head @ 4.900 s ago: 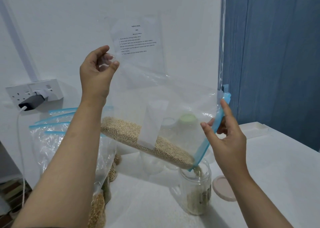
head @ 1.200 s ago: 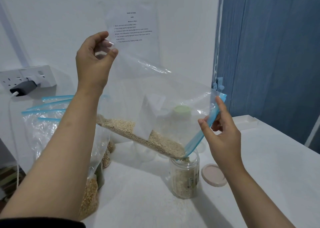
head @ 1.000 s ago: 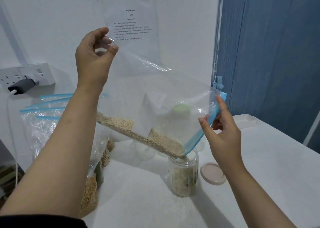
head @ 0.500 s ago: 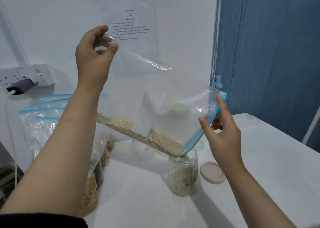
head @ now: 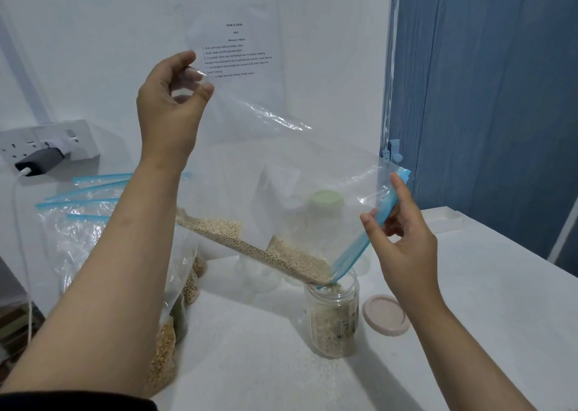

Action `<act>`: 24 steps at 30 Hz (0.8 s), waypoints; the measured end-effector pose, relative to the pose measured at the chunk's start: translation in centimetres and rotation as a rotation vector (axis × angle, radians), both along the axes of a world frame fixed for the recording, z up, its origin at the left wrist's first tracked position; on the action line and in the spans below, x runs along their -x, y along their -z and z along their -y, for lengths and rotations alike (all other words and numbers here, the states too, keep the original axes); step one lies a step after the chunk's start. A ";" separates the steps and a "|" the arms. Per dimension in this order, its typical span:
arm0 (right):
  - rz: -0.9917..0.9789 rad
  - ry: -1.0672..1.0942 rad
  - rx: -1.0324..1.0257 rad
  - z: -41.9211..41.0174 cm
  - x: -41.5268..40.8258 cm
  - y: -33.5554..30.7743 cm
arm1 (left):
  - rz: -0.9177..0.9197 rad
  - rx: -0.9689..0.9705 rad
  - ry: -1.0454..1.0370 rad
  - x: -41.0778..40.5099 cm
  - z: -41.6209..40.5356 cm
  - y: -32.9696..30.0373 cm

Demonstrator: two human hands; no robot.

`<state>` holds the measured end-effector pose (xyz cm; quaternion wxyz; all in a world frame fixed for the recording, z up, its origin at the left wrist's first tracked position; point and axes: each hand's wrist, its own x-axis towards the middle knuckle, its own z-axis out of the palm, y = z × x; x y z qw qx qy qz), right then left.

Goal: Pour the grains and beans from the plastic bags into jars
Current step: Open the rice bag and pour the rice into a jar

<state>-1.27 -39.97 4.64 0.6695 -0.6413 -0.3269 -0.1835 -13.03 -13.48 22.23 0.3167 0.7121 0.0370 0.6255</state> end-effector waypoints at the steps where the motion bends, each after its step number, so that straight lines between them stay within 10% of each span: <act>1: 0.001 0.001 0.001 0.0 0.0 0.0 | 0.002 0.003 0.001 0.0 0.0 0.0; 24: -0.048 -0.078 -0.054 -0.6 -0.4 -0.3 | -0.003 0.002 0.011 -0.3 -0.9 0.3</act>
